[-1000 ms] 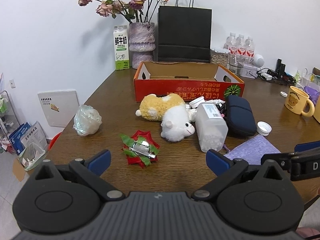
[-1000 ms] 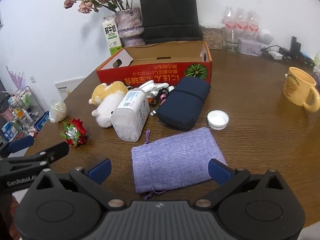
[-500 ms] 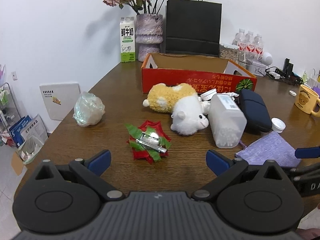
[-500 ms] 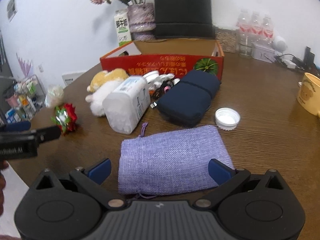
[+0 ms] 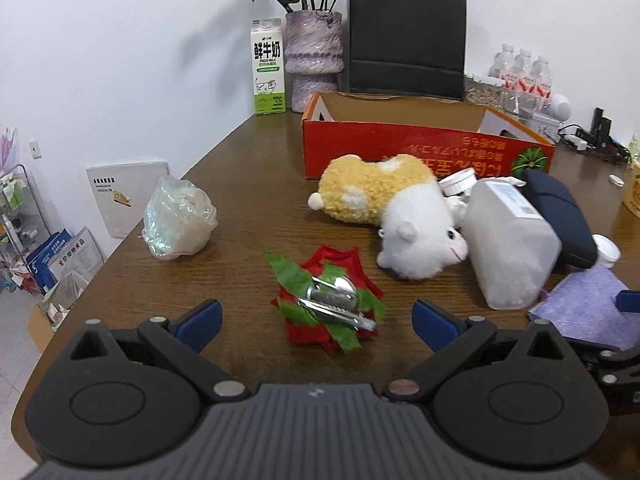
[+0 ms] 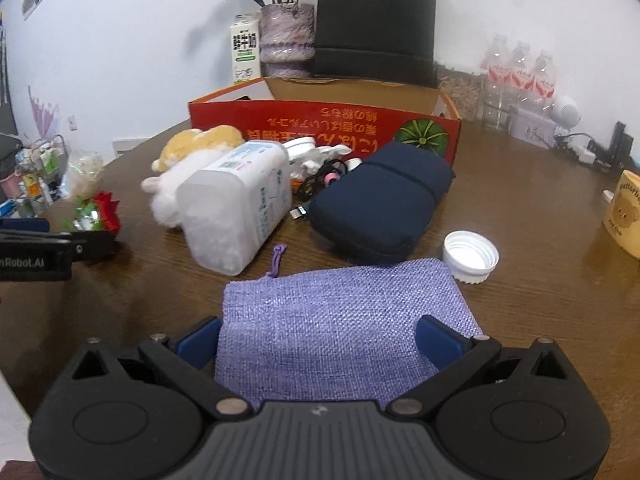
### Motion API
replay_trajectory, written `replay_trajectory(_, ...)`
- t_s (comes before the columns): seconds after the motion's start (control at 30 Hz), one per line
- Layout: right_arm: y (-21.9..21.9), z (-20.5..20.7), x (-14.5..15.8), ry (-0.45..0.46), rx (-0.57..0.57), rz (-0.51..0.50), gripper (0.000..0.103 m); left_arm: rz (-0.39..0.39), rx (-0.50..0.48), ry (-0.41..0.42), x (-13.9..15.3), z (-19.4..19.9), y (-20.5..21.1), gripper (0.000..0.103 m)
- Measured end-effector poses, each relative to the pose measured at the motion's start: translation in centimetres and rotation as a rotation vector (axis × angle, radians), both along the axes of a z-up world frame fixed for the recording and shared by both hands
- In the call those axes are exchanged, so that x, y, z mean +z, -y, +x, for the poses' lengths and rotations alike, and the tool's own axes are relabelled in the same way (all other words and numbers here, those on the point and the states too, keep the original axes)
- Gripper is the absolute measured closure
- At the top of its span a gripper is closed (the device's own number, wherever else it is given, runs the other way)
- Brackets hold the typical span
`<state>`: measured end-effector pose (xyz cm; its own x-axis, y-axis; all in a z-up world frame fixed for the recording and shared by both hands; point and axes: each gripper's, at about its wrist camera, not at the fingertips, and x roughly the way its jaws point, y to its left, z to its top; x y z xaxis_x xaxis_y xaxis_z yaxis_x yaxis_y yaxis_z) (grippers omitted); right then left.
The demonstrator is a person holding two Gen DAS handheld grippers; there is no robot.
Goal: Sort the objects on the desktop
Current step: 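Grasp the red-green bow with the left gripper while the right grasps the purple pouch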
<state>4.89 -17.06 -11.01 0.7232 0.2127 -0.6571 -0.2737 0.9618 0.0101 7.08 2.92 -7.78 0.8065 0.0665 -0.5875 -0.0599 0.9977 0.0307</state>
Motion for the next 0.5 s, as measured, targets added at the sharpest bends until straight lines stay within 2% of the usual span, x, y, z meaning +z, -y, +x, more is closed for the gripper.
replay_trajectory(0.13, 0.1, 0.5, -0.2, 0.011, 0.002, 0.007, 0.000, 0.003, -0.009, -0.008, -0.4, 1.0, -0.1, 0.001)
replay_trajectory(0.23, 0.2, 0.8, -0.2, 0.015, 0.004, 0.008, 0.001, -0.003, -0.031, -0.020, -0.6, 1.3, 0.0, 0.009)
replay_trajectory(0.27, 0.2, 0.8, -0.2, 0.018, 0.005, 0.008, 0.003, -0.005, -0.037, -0.022, -0.6, 1.4, 0.1, 0.015)
replay_trajectory(0.3, 0.3, 0.8, -0.1, 0.023, 0.008, 0.009, 0.010, -0.008, -0.045, -0.025, -0.6, 1.4, 0.2, 0.024)
replay_trajectory(0.33, 0.4, 0.7, 0.0, 0.032, 0.013, 0.011, 0.024, -0.016, -0.052, -0.028, -0.7, 1.4, 0.2, 0.027)
replay_trajectory(0.37, 0.5, 0.6, 0.1, 0.040, 0.016, 0.014, 0.032, -0.023, -0.059, -0.031, -0.7, 1.5, 0.2, 0.033)
replay_trajectory(0.4, 0.6, 0.5, 0.3, 0.047, 0.018, 0.015, 0.051, -0.023, -0.064, -0.032, -0.7, 1.4, 0.3, 0.041)
replay_trajectory(0.43, 0.7, 0.3, 0.4, 0.052, 0.018, 0.018, 0.070, -0.023, -0.070, -0.032, -0.7, 1.4, 0.4, 0.043)
replay_trajectory(0.5, 1.1, 0.2, 0.6, 0.052, 0.027, 0.038, 0.085, -0.023, -0.079, -0.027, -0.7, 1.2, 0.5, 0.052)
